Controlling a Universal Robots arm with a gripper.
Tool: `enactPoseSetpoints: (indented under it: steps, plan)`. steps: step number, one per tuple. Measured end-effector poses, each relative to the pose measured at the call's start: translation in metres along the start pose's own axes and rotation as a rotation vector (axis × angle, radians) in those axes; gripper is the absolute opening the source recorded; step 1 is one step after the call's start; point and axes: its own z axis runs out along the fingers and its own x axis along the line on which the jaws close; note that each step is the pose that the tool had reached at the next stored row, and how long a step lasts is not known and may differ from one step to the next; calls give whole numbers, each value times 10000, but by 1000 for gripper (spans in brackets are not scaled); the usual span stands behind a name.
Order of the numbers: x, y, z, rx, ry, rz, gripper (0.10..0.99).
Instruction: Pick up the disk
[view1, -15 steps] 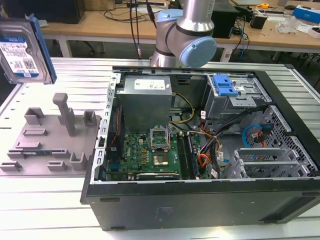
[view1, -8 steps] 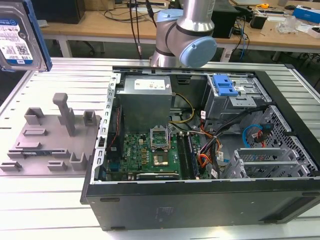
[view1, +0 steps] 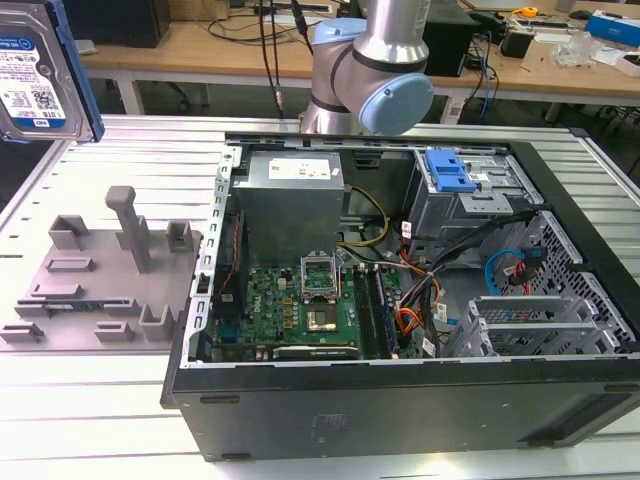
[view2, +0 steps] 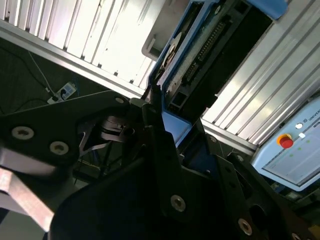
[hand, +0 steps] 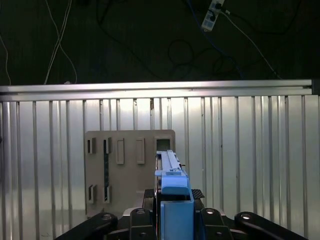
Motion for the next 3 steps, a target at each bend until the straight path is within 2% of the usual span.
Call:
enactPoseSetpoints:
  steps: [3]
  plan:
    - [0, 0, 0, 0, 0, 0, 365]
